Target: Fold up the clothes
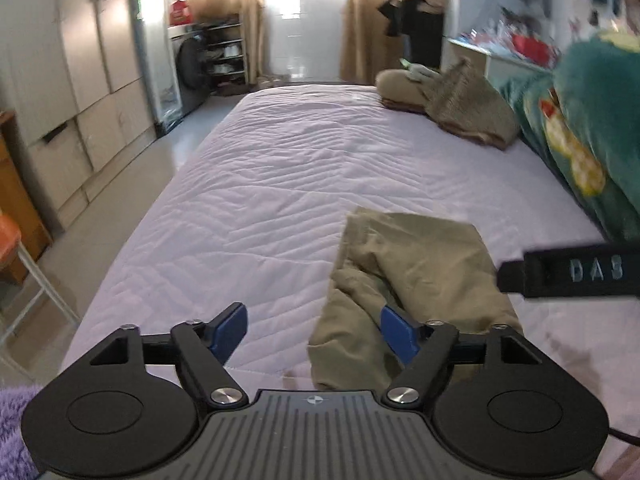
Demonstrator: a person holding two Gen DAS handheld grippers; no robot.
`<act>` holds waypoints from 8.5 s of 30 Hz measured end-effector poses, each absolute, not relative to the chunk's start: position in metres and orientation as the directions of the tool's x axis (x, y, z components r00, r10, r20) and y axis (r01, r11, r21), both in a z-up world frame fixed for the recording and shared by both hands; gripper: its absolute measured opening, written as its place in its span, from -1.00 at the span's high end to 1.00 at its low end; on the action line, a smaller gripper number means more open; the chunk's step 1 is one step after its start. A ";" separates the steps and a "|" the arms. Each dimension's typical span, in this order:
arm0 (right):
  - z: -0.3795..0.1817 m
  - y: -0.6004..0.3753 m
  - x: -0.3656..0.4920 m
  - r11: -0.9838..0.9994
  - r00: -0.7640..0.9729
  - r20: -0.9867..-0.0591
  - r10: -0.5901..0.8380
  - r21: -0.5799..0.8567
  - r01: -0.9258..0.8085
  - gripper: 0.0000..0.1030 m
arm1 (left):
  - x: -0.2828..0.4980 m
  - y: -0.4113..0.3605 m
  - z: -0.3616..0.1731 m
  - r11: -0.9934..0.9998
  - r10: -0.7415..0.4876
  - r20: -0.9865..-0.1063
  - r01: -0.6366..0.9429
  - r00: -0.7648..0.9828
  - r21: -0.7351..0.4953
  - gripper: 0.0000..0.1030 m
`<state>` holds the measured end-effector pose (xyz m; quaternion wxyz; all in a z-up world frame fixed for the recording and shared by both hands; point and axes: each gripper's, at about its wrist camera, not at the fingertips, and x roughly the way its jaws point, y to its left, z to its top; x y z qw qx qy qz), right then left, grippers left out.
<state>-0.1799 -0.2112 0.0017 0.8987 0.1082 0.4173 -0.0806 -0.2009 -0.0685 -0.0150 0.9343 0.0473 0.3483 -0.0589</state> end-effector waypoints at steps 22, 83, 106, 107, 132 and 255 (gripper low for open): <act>-0.082 -0.164 -0.054 0.998 0.459 -0.888 0.031 0.056 0.041 -0.40 | -0.151 -0.092 -0.090 0.977 -0.173 -0.737 0.210 0.653 -0.043 -0.60; -0.103 -0.372 -0.152 0.868 0.523 -0.852 0.001 0.260 0.422 -0.30 | -0.115 -0.112 -0.128 0.907 -0.422 -0.690 0.281 0.588 -0.315 0.24; -0.009 -0.317 -0.070 0.985 0.673 -0.737 0.060 0.154 0.081 0.68 | -0.182 -0.110 -0.067 0.930 -0.350 -0.558 0.205 0.753 -0.306 0.56; -0.011 -0.320 -0.064 0.983 0.638 -0.770 0.024 0.133 0.123 0.67 | -0.180 -0.112 -0.069 0.939 -0.335 -0.604 0.205 0.723 -0.276 0.47; -0.096 -0.319 -0.202 0.527 0.326 -0.945 -0.013 0.271 0.805 -0.76 | -0.019 -0.118 -0.069 0.818 -0.407 -0.681 0.575 0.609 0.025 -0.18; -0.081 -0.266 -0.038 0.949 0.397 -0.867 0.302 0.312 -0.040 -0.44 | -0.147 -0.206 -0.089 0.981 -0.133 -0.834 0.190 0.535 -0.034 0.04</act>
